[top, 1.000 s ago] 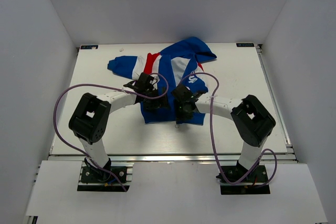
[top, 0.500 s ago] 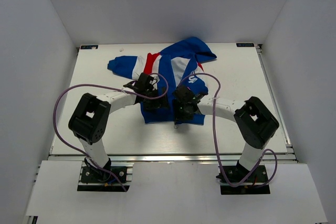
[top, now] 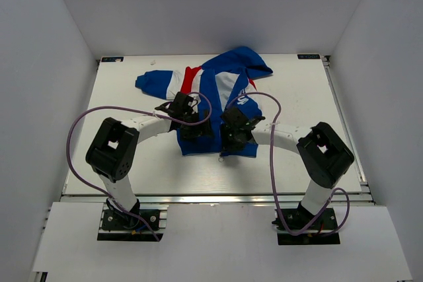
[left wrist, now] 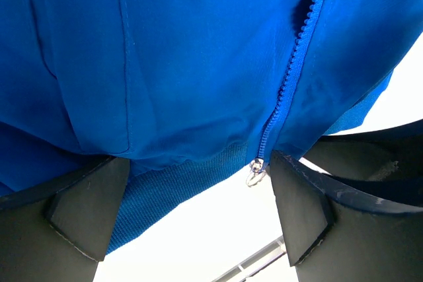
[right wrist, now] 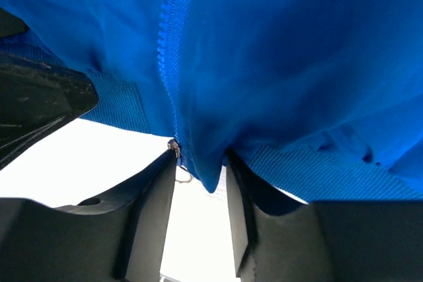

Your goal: Zip up the jacket

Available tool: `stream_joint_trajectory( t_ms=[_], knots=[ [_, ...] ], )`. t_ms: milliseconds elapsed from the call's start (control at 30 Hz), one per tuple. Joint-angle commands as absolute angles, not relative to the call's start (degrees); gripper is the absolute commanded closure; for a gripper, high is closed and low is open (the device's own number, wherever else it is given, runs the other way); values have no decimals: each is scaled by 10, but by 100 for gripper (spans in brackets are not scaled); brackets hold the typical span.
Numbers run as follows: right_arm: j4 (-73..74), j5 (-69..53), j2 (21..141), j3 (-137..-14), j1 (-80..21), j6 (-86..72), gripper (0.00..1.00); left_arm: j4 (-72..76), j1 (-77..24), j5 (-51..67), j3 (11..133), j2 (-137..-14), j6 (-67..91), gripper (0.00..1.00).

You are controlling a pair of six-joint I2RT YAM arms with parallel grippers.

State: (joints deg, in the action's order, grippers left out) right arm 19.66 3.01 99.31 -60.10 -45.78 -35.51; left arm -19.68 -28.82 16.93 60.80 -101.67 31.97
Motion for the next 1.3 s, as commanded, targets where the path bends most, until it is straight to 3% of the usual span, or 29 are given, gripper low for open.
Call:
stream_joint_trajectory(
  t_ms=[0,200,667,767,900,1067,1267],
  knots=[
    [189,36,983,-599,-456,-363,59,-255,-279,114,581,-1020,302,2],
    [192,42,998,-606,-456,-365,65,-256,-279,116,583,-1023,303,2],
    [217,65,1025,-631,-468,-367,62,-253,-279,117,583,-1026,304,2],
    [228,76,1034,-640,-473,-371,71,-254,-279,117,583,-1026,305,2],
    [246,106,1020,-635,-473,-385,92,-256,-279,108,578,-1024,306,2],
    [284,163,970,-600,-455,-392,96,-272,-279,78,580,-1031,309,2],
    [270,143,876,-513,-383,-374,100,-305,-271,18,592,-1044,309,2]
  ],
)
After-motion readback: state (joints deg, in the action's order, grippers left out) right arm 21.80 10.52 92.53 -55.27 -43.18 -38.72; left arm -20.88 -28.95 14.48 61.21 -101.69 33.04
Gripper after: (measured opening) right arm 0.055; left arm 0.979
